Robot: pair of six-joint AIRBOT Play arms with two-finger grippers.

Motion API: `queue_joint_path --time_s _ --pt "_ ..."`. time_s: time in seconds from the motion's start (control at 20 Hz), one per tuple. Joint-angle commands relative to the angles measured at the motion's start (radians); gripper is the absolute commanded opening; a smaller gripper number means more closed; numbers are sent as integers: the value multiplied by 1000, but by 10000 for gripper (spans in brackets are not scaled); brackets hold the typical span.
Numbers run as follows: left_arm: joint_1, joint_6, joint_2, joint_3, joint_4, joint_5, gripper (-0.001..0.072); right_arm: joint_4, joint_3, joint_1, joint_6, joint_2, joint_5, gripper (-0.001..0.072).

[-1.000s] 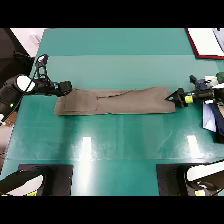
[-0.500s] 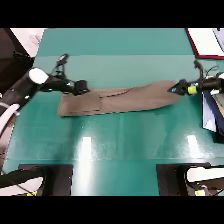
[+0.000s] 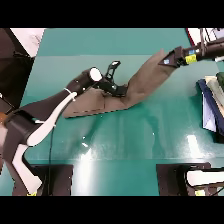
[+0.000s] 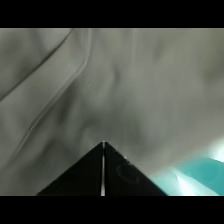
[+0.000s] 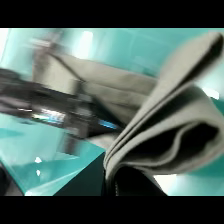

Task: Fold the shirts.

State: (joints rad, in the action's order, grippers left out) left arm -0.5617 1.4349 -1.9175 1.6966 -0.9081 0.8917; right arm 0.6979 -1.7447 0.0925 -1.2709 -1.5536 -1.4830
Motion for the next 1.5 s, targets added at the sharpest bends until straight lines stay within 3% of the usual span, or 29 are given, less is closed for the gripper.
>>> queue_joint_path --time_s 0.0,0.2,0.4,0.85,1.1,1.35,1.4,1.45 --pt "-27 33 -121 109 -21 22 24 2 -158 94 -51 -42 -23 13" --pt "-8 61 -122 112 -79 42 24 2 -290 164 -72 -112 -39 13" --pt "43 50 -71 142 -124 122 24 2 -284 207 -61 -122 -4 13" --pt "317 22 350 141 -396 334 25 0 -263 377 -2 -187 108 14" --pt "470 23 544 141 -509 420 25 -6 -357 554 47 -357 196 16" --pt "520 24 605 142 -511 449 25 -106 -360 728 190 -510 353 34" --pt "520 24 604 142 -510 452 25 -106 -360 762 244 -526 372 232" --pt "520 24 604 141 -510 449 26 -105 -360 794 282 -534 396 491"
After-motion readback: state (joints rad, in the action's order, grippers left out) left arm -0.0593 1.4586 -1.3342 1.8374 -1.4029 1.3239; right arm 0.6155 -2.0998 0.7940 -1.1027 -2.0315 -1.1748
